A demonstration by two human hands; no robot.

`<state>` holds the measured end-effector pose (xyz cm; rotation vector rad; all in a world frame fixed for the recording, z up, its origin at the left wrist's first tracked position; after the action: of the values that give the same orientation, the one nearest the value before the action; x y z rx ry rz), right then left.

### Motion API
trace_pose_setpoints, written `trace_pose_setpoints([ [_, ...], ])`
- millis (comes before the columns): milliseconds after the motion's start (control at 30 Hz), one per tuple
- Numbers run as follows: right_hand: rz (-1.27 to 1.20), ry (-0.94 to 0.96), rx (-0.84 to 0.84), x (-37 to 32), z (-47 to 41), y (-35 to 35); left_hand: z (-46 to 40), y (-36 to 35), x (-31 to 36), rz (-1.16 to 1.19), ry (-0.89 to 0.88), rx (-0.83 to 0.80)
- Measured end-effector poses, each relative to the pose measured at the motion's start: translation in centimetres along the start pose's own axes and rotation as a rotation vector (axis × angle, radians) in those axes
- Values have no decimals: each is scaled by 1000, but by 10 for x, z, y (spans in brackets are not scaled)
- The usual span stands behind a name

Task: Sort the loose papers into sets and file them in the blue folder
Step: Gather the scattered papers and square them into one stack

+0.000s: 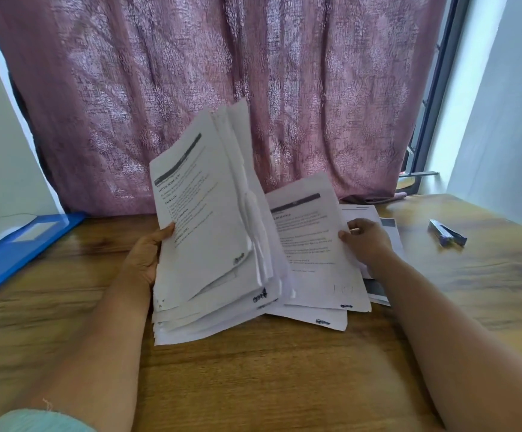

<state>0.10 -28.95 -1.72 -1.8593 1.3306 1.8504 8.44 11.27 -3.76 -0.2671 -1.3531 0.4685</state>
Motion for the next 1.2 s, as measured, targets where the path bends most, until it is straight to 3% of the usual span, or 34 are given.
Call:
trace_pose_setpoints([
  [333, -323, -100, -74, -7, 13, -5, 9, -13, -4, -24, 21, -82],
  [500, 10, 208, 238, -23, 6, 20, 16, -25, -8, -48, 28, -124],
  [633, -139, 213, 292, -31, 12, 33, 18, -26, -9, -32, 41, -124],
  [733, -255, 131, 148, -27, 14, 19, 17, -26, -9, -22, 43, -126],
  [833, -549, -93, -194, -28, 32, -13, 15, -27, -9, -17, 18, -123],
  [967, -795, -206, -647, -52, 78, -46, 18, -36, -13, -109, 18, -164],
  [1033, -613, -74, -639, -54, 84, -49, 18, -41, -12, -211, -37, -148],
  [1133, 46, 374, -204, -54, 50, -25, 11, -41, -6, -399, -176, -6],
  [1200, 370, 377, -121, -43, 34, -16, 9, -40, -12, -550, -215, 64],
])
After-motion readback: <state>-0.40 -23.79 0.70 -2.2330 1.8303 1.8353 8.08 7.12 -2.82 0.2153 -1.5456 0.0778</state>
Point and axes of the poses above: each hand's wrist, its own z-axis away from the middle knuckle, its own y-axis out of the back of the hand, x = y × z, the point moved 8 cm from there along -z, towards the middle knuckle, and after that the axes turned 15 degrees about x, right-handed, at the moved point
